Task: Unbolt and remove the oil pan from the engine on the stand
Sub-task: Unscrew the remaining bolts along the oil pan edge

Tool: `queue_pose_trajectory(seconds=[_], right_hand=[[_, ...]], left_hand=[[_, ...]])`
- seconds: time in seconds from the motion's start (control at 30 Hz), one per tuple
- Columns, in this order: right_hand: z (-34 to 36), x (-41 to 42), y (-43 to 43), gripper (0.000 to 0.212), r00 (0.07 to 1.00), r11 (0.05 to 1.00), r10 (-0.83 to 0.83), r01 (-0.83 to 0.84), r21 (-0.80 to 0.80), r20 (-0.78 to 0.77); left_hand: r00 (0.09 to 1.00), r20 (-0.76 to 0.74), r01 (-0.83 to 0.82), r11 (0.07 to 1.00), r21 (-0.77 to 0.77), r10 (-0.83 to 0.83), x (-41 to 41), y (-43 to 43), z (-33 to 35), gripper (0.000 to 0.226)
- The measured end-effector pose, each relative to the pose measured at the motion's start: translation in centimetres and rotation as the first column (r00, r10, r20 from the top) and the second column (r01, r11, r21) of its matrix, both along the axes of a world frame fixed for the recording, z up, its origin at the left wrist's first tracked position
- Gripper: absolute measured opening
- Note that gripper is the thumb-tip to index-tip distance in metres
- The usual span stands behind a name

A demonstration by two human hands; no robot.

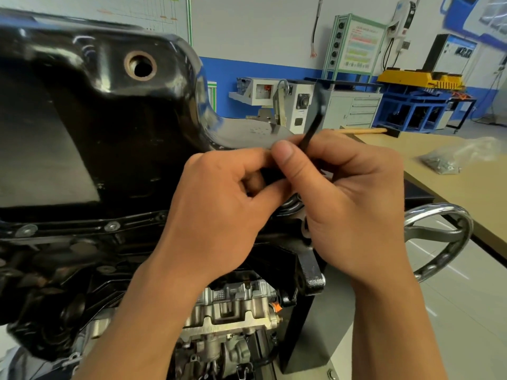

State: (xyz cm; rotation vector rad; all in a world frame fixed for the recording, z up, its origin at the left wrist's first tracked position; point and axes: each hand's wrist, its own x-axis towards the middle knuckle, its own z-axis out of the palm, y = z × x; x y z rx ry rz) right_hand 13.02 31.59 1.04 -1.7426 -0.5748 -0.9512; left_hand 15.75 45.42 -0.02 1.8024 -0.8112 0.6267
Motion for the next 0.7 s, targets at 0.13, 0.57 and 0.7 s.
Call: queue_pose_trajectory(seconds=[0.13, 0.57, 0.7], right_hand=[[0.1, -0.1, -0.3, 0.018, 0.996, 0.994, 0.019, -0.028, -0.108, -0.083], [0.4, -0.5, -0.3, 0.003, 0.999, 0.998, -0.014, 0.017, 0.061, -0.042], [0.5, -0.5, -0.6, 0.014, 0.995, 0.995, -0.031, 0.021, -0.099, -0.095]], left_hand=[[0.999, 0.000, 0.035, 0.993, 0.115, -0.035, -0.2, 0.5, 0.3, 0.027], [0.999, 0.005, -0.046, 0.999, 0.014, 0.046, 0.0, -0.4, -0.3, 0.015], [0.998, 0.006, 0.057, 0.990, 0.128, -0.058, -0.2, 0.2, 0.0, 0.024]])
